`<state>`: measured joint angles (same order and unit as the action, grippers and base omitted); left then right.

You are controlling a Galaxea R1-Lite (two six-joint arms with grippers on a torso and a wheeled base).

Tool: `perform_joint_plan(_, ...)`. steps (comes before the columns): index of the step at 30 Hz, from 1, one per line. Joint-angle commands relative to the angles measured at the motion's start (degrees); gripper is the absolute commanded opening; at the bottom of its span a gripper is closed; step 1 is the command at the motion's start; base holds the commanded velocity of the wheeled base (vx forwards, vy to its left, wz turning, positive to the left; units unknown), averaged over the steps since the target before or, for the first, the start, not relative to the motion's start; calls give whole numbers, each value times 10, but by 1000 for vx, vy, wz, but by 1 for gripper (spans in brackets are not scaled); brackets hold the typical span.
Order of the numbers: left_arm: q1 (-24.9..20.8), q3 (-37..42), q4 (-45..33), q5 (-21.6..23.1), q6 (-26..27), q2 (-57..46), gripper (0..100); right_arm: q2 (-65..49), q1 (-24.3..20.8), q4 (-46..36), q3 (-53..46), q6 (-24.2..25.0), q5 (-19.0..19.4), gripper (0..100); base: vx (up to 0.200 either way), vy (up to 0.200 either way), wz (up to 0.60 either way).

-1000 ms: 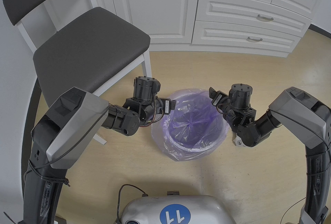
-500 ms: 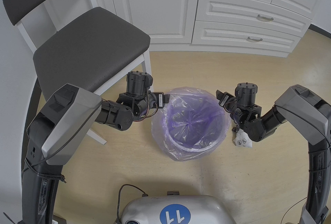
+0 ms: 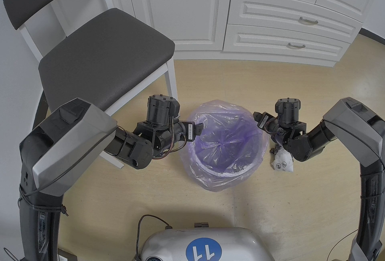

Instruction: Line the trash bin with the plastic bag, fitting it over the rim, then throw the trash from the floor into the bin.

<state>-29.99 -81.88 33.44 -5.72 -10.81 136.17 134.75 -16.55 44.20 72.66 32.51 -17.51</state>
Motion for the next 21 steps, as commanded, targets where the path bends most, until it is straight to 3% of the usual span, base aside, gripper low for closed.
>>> perform_joint_plan(1,5,28,4,11,-1,-31,100,-43,10,-33,-14,10,21,100,0,0,0)
perform_joint_plan(12,41,-19,-2,12,-2,9,100,-67,28,-121,-22,6,51,100,0,0,0)
perform_joint_plan(21,41,-86,-7,13,-3,55,100,-69,32,-124,-23,5,53,100,0,0,0)
